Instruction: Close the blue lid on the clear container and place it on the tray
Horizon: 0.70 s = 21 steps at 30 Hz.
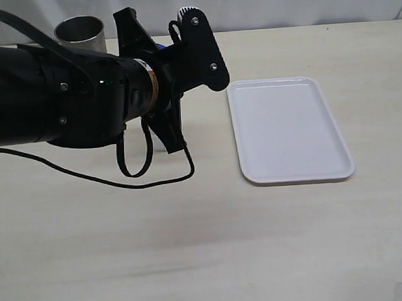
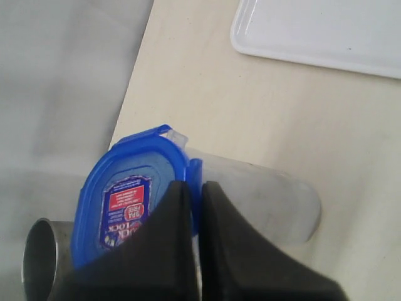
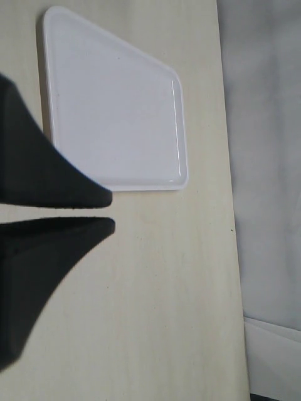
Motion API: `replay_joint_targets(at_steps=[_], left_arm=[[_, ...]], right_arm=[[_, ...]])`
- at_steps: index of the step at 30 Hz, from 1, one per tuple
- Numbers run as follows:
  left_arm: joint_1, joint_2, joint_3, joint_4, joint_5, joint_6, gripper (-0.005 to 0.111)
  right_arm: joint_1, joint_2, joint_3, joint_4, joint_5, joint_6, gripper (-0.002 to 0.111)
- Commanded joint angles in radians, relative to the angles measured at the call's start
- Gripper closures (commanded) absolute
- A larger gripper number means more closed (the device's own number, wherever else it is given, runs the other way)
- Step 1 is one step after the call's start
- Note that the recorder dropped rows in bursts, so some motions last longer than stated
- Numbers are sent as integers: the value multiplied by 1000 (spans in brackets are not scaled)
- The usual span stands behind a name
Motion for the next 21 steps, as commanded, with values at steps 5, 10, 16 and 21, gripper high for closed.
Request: replay_joint_targets(at_steps=[5,10,16,21], left_arm=[[-3,-7,-1,24,7,-59,107],[3,-7,-1,24,7,-59,107],[26,-7,-1,13,8,-66,107],[26,-7,-1,13,-10,-66,107]], right_arm=[[-8,-4,3,1,-3,1,103],[-8,-4,3,1,-3,1,103],[-8,-4,3,1,-3,1,103],[-8,-4,3,1,-3,1,103]])
